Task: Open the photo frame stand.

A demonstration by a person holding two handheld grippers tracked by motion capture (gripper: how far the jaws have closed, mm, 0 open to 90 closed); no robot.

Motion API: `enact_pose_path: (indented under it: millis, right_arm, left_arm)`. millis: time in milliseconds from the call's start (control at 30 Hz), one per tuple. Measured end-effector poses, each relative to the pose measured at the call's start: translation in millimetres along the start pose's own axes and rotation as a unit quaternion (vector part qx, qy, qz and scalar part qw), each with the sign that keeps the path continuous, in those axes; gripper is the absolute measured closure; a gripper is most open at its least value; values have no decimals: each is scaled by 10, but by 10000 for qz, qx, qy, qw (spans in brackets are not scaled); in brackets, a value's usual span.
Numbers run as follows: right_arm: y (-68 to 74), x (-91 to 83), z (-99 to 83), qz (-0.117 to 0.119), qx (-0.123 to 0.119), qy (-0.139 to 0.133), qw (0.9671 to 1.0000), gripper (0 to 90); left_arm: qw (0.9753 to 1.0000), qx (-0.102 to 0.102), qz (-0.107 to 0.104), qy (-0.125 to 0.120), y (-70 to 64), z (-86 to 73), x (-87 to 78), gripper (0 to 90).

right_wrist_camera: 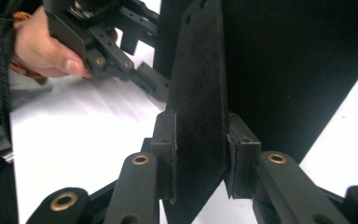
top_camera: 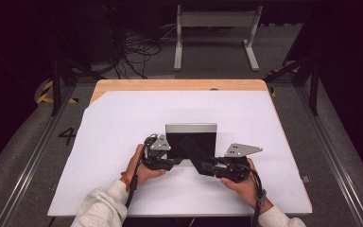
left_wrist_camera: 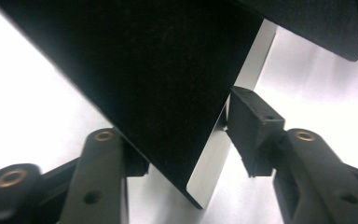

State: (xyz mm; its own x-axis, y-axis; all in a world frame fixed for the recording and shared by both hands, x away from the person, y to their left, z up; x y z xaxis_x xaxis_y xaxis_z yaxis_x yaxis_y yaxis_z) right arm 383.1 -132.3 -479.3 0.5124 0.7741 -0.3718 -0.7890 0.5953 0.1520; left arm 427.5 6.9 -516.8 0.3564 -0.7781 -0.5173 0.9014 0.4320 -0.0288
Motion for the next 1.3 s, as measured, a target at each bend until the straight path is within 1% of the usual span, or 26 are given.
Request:
enact_pose_path:
  millis: [33,67,133,233,300,400,500,600,667,767,867,933,967,1067,1100,1133,1200,1233,1267,1300]
  right_arm:
    - [-6,2,-5,-32,-35,24,10000,708]
    - [-11,8,-12,-59,-59,40,10000,712]
    - [-18,14,-19,-74,-87,37,9999,712]
    - [-34,25,-23,-131,-113,65,9998,718]
    - [-50,38,-25,-196,-150,74,9997,719]
    - [-63,46,-22,-223,-146,63,9996,718]
    - [-86,66,-21,-287,-159,70,9994,717]
    - [-97,94,-31,-356,-184,94,9992,731]
    - [-104,107,-44,-413,-239,117,9988,731]
    - [-102,99,-41,-401,-258,113,9988,734]
    - [-106,91,-50,-409,-263,115,9987,737]
    - [-105,82,-49,-408,-272,113,9987,739]
    - [-104,78,-49,-402,-279,108,9987,740]
    - [-105,68,-46,-377,-260,90,9989,746]
    - [-107,66,-53,-370,-264,114,9989,748]
    - [-104,65,-58,-364,-260,124,9989,751]
    - [-99,64,-64,-360,-296,144,9988,753]
    - [-89,58,-79,-359,-381,198,9984,756]
    - [-89,58,-79,-359,-381,198,9984,756]
    - [-80,52,-92,-370,-430,230,9981,760]
  left_arm:
    - [10000,16,59,-24,13,9,-2,564]
    - [10000,22,66,-37,18,13,-1,573]
    - [9999,47,126,-49,31,20,6,568]
    - [9994,179,299,-52,66,37,16,568]
    - [9993,191,329,-58,77,41,22,571]
    - [9990,208,381,-66,89,44,24,570]
    - [9982,291,510,-75,122,53,18,570]
    - [9965,444,705,-67,169,66,12,571]
    - [9965,457,690,-85,174,66,16,571]
    - [9959,540,724,-63,177,68,14,566]
    - [9960,523,727,-79,178,67,8,567]
    - [9954,520,798,-134,193,82,-13,551]
    - [9948,523,844,-219,205,107,-40,534]
    - [9941,530,875,-368,220,147,-106,536]
    - [9942,515,856,-388,217,150,-119,538]
    - [9947,511,788,-417,204,155,-126,547]
    - [9946,531,787,-426,204,159,-132,547]
    - [9951,535,696,-456,180,169,-145,547]
    - [9951,535,696,-456,180,169,-145,547]
    - [9953,549,657,-462,167,172,-147,545]
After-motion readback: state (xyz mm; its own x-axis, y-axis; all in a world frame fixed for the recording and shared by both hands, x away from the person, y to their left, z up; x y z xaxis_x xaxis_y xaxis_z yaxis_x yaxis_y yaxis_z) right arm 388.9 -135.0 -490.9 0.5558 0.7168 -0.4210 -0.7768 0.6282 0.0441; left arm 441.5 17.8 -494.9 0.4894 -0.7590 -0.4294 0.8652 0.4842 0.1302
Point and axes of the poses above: each handheld gripper's, and its own axes: x roughly forward along the jaws, z roughly out of its top, y roughly to its left, the point moved 10 cm from there along x, roughly forward along the jaws, and after that the axes turned 8 degrees about -y, right-handed, at the moved point
